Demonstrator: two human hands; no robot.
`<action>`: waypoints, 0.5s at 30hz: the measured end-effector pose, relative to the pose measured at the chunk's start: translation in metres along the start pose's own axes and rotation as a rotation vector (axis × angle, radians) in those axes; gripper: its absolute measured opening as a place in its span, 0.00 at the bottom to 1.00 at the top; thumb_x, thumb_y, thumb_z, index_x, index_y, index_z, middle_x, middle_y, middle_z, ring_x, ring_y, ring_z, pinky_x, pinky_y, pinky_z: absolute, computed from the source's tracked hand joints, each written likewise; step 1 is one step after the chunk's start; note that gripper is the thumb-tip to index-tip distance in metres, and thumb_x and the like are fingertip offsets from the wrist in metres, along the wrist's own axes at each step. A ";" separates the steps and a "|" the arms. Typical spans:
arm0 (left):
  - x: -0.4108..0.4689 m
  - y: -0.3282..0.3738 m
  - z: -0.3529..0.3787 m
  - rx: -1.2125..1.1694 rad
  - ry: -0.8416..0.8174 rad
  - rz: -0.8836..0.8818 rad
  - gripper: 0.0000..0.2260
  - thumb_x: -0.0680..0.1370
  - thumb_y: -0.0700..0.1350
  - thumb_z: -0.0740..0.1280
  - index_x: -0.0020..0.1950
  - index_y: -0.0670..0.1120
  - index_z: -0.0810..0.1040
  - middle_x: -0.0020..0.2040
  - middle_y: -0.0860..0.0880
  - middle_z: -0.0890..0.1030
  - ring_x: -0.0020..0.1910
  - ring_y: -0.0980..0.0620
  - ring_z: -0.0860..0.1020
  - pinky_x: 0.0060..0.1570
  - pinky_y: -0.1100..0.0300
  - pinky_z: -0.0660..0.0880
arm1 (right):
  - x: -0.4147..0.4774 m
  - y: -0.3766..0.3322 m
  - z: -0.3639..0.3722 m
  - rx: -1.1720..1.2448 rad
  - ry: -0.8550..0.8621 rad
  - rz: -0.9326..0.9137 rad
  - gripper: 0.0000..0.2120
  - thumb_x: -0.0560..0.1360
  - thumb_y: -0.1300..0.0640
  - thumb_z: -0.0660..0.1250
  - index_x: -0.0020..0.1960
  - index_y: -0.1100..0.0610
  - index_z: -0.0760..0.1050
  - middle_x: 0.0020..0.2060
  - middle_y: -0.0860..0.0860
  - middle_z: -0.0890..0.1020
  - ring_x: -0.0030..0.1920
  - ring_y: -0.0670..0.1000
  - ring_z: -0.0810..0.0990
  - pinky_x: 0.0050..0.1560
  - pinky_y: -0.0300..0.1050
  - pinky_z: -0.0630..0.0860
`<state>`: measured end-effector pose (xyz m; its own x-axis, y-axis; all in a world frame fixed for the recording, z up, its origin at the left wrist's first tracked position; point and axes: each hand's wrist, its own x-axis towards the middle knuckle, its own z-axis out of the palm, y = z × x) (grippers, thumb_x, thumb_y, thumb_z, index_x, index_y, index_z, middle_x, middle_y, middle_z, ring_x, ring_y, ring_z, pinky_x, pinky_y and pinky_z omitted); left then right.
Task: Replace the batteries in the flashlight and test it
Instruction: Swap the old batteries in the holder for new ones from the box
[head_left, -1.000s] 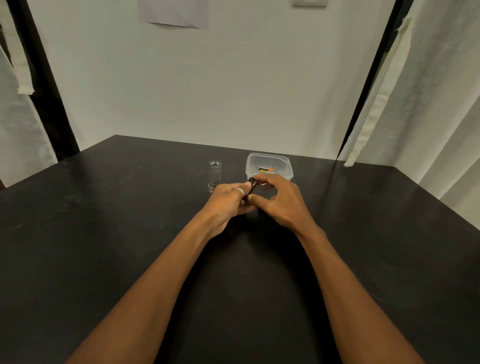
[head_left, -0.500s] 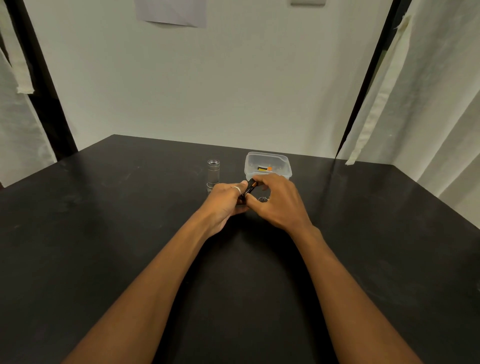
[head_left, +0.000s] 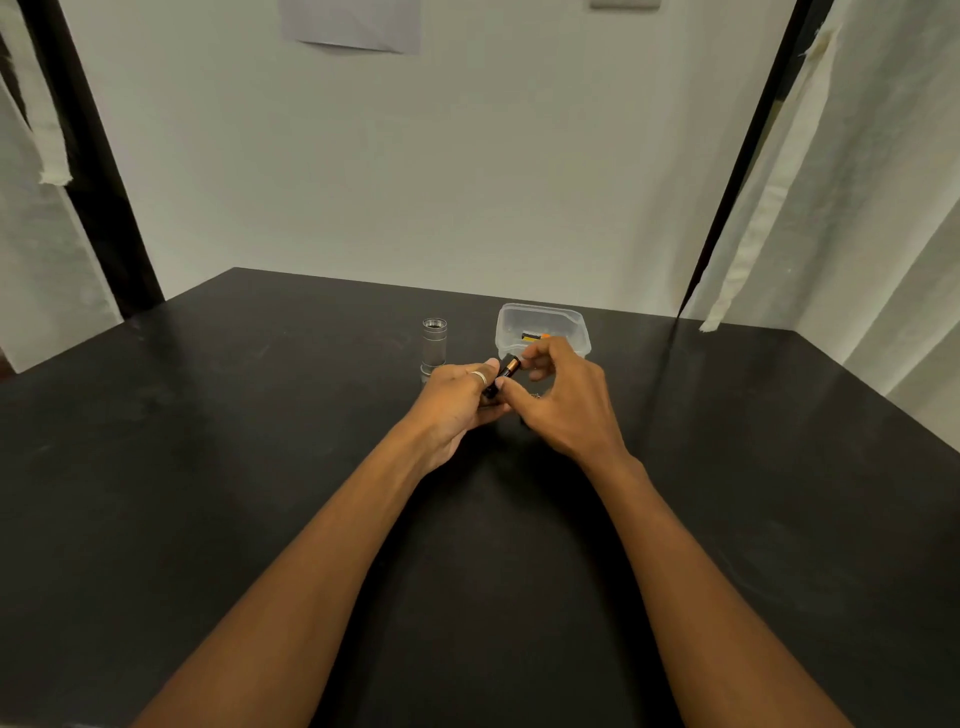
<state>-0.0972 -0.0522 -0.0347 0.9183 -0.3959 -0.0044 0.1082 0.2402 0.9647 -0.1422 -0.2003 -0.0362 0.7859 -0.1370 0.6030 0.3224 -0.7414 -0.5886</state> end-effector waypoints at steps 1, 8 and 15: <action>0.001 0.000 -0.001 -0.006 -0.001 -0.004 0.15 0.85 0.44 0.62 0.42 0.41 0.81 0.34 0.48 0.79 0.38 0.55 0.80 0.43 0.62 0.81 | 0.000 0.000 0.001 0.009 -0.007 -0.005 0.17 0.71 0.49 0.78 0.54 0.53 0.76 0.49 0.45 0.83 0.48 0.44 0.82 0.41 0.28 0.74; 0.000 0.000 0.000 -0.025 -0.011 -0.018 0.13 0.85 0.43 0.62 0.54 0.37 0.83 0.46 0.42 0.85 0.48 0.52 0.86 0.47 0.59 0.83 | 0.000 0.002 0.005 0.005 -0.079 -0.008 0.22 0.69 0.47 0.80 0.57 0.50 0.74 0.52 0.43 0.81 0.52 0.43 0.80 0.45 0.37 0.79; -0.002 0.001 0.000 -0.008 -0.029 -0.011 0.11 0.85 0.42 0.63 0.57 0.37 0.82 0.48 0.42 0.84 0.48 0.53 0.86 0.48 0.59 0.83 | 0.002 0.004 0.006 0.061 -0.062 0.025 0.21 0.67 0.51 0.80 0.53 0.50 0.72 0.49 0.42 0.80 0.52 0.37 0.78 0.42 0.28 0.74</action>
<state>-0.0991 -0.0514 -0.0338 0.9056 -0.4241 -0.0074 0.1214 0.2423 0.9626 -0.1362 -0.1991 -0.0408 0.8247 -0.1120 0.5543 0.3326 -0.6968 -0.6355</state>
